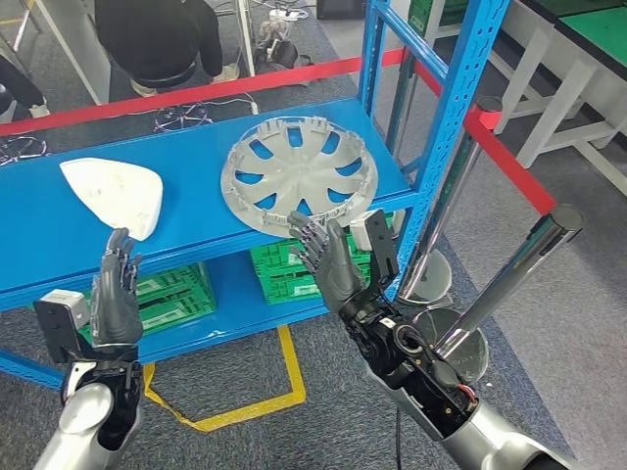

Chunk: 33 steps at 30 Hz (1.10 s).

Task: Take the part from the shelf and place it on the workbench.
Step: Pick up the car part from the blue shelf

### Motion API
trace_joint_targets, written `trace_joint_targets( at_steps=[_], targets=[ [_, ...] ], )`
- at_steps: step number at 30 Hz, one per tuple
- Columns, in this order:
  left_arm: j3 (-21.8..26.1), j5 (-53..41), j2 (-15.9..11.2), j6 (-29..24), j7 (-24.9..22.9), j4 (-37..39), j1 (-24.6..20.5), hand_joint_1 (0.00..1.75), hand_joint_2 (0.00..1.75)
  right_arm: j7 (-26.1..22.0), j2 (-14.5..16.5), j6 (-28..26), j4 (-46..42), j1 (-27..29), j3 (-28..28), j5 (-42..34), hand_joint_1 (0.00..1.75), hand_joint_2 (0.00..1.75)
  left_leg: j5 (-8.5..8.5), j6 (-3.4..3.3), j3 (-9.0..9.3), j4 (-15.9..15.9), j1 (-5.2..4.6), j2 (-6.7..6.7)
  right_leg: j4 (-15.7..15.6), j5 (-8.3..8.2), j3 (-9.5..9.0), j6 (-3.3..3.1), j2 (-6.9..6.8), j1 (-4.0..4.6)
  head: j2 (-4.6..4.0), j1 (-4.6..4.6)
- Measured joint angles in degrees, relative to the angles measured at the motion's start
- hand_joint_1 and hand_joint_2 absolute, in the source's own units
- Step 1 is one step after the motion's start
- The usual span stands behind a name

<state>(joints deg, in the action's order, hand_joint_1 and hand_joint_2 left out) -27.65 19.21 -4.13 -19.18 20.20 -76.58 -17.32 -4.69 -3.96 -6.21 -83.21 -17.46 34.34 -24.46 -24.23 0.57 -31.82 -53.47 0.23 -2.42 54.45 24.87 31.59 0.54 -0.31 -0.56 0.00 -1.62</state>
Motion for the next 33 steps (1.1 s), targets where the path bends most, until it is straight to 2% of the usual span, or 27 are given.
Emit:
trace_joint_targets(
  at_steps=[10, 16, 18, 20, 22, 33],
  targets=[
    [0.0, -0.2, 0.4, 0.3, 0.1, 0.4, 0.0, 0.00, 0.00, -0.5, -0.2, -0.4, 0.0, 0.0, -0.3, 1.0, 0.00, 0.00, 0.00, 0.00, 0.00, 0.0, 0.00, 0.00, 0.0, 0.00, 0.00, 0.00, 0.01, 0.00, 0.00, 0.00],
    [0.0, -0.7, 0.5, 0.8, 0.3, 0.6, 0.2, 0.00, 0.00, 2.0, -2.1, -1.5, 0.0, 0.1, -2.2, 9.0, 0.00, 0.00, -0.01, -0.01, 0.00, 0.0, -0.03, 0.00, 0.0, 0.00, 0.00, 0.00, 0.00, 0.00, 0.00, -0.02],
    [0.0, -0.7, 0.5, 0.8, 0.4, 0.7, 0.2, 0.00, 0.00, 4.2, -3.0, -0.4, 0.1, 0.1, -2.9, 12.6, 0.00, 0.87, -0.01, -0.02, 0.00, 0.0, -0.04, 0.00, 0.0, 0.00, 0.00, 0.00, 0.00, -0.01, 0.00, -0.02],
    [0.0, -0.6, 0.5, 0.8, 0.5, 0.7, 0.3, 0.00, 0.00, 6.3, -3.9, 0.9, 0.4, 0.0, -3.5, 15.9, 0.00, 0.87, -0.01, -0.02, 0.00, 0.0, -0.04, 0.01, 0.0, 0.00, 0.00, 0.00, -0.01, -0.01, 0.00, -0.02],
    [0.0, -0.6, 0.5, 0.4, 0.3, 0.7, 0.4, 0.00, 0.00, 7.4, -4.7, 1.8, 0.7, 0.0, -4.3, 18.2, 0.00, 0.00, -0.01, -0.02, -0.01, 0.0, -0.04, 0.02, 0.0, 0.00, -0.01, 0.00, -0.01, -0.02, 0.00, -0.02],
    [0.0, -0.1, 0.5, 0.1, -0.6, 0.7, 1.2, 0.00, 0.00, 8.4, -6.8, 1.8, 0.9, -0.5, -7.8, 22.1, 0.00, 0.00, -0.01, -0.02, 0.00, 0.0, -0.03, 0.02, 0.0, 0.00, -0.01, 0.00, -0.01, -0.01, 0.00, -0.02]
  ],
)
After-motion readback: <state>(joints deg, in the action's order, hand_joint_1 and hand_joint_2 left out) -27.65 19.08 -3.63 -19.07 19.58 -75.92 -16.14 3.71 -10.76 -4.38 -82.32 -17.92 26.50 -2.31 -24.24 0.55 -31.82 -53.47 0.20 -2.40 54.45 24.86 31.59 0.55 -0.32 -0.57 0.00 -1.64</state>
